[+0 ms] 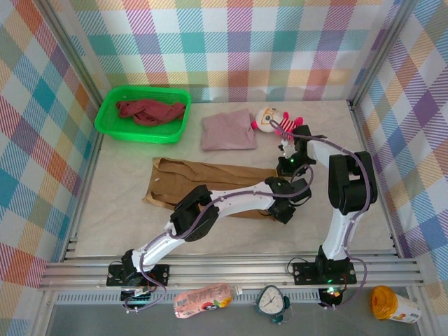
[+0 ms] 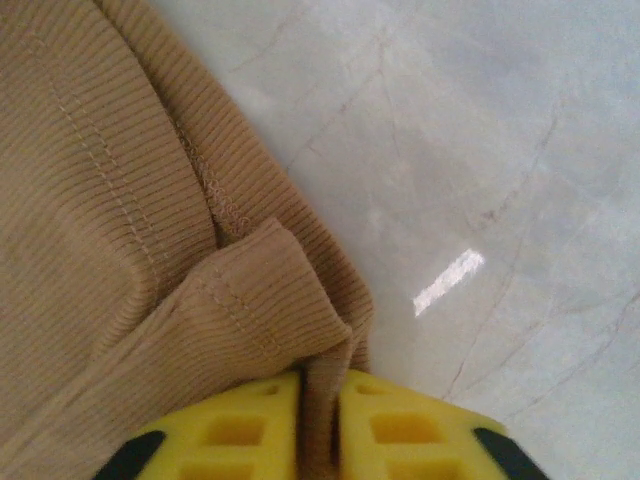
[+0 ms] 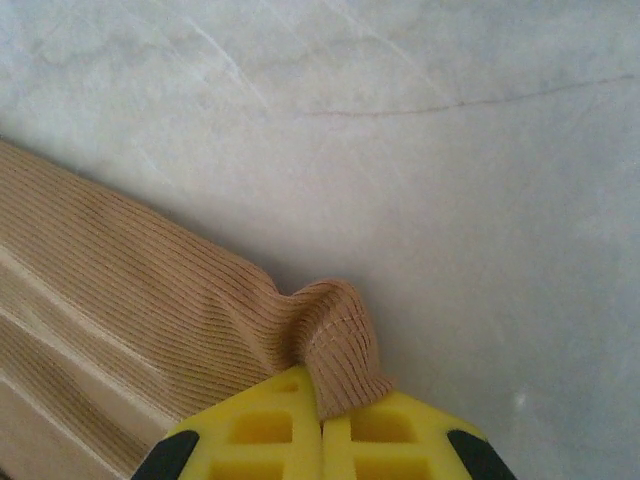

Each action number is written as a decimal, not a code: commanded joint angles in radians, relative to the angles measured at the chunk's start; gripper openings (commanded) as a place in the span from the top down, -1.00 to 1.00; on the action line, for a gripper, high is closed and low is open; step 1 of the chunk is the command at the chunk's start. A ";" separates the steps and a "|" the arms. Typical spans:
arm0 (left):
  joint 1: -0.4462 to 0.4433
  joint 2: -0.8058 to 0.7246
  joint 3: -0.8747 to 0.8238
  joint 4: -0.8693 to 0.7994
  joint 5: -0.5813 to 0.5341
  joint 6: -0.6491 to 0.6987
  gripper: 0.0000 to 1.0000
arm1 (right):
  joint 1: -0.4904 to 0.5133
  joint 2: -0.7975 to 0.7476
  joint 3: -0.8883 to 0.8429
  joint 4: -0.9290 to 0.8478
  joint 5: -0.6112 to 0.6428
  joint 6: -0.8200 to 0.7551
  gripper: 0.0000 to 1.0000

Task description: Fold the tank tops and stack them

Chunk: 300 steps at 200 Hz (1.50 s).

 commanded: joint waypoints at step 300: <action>0.258 -0.695 -0.819 0.326 0.293 -0.391 1.00 | 0.235 -0.033 0.198 -0.034 -0.058 0.353 0.94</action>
